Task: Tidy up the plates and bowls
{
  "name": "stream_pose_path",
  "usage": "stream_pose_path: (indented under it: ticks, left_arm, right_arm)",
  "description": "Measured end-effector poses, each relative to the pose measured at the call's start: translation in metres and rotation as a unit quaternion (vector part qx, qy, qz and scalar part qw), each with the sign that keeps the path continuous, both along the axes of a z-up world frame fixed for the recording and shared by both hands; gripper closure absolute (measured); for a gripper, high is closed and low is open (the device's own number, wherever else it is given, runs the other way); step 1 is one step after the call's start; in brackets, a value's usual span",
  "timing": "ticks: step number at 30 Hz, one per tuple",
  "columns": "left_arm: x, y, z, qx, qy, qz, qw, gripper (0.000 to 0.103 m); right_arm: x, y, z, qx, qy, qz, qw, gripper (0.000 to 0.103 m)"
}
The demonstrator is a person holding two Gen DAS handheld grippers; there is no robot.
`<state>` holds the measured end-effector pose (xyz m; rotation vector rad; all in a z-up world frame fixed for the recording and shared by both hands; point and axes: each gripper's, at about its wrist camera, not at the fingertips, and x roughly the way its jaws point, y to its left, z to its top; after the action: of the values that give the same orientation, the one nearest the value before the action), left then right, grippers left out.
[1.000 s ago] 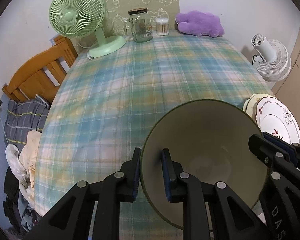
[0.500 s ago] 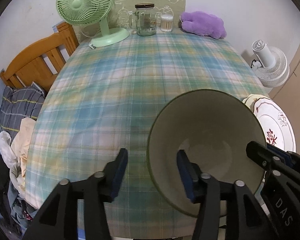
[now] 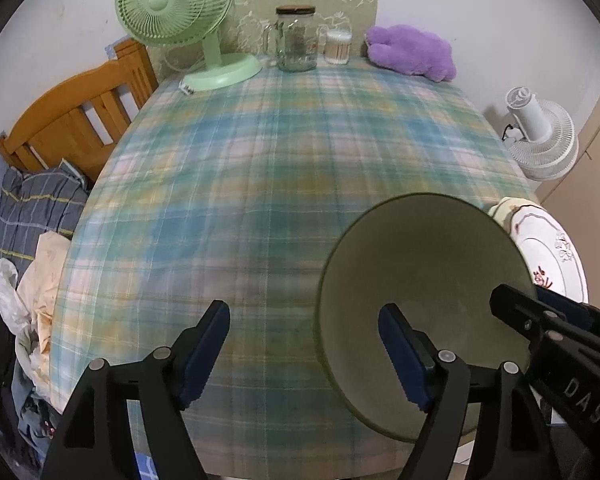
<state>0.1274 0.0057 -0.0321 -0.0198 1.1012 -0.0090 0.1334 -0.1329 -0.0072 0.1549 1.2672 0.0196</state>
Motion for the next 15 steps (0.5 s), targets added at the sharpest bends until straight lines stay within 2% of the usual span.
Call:
stream_pose_path:
  ticks: [3, 8, 15]
  left_arm:
    - [0.001, 0.002, -0.004, -0.001, 0.008, 0.001, 1.0, 0.018]
    - [0.006, -0.004, -0.011, 0.001, 0.023, -0.004, 0.9997, 0.018]
    - [0.014, -0.013, -0.021, -0.007, 0.048, 0.002, 0.9988, 0.015]
  right_arm:
    - [0.006, -0.001, -0.005, 0.015, 0.004, -0.002, 1.0, 0.053]
    - [0.02, 0.001, -0.02, 0.042, 0.017, 0.013, 0.999, 0.053]
    - [0.035, 0.001, -0.048, 0.08, 0.061, 0.026, 0.995, 0.053]
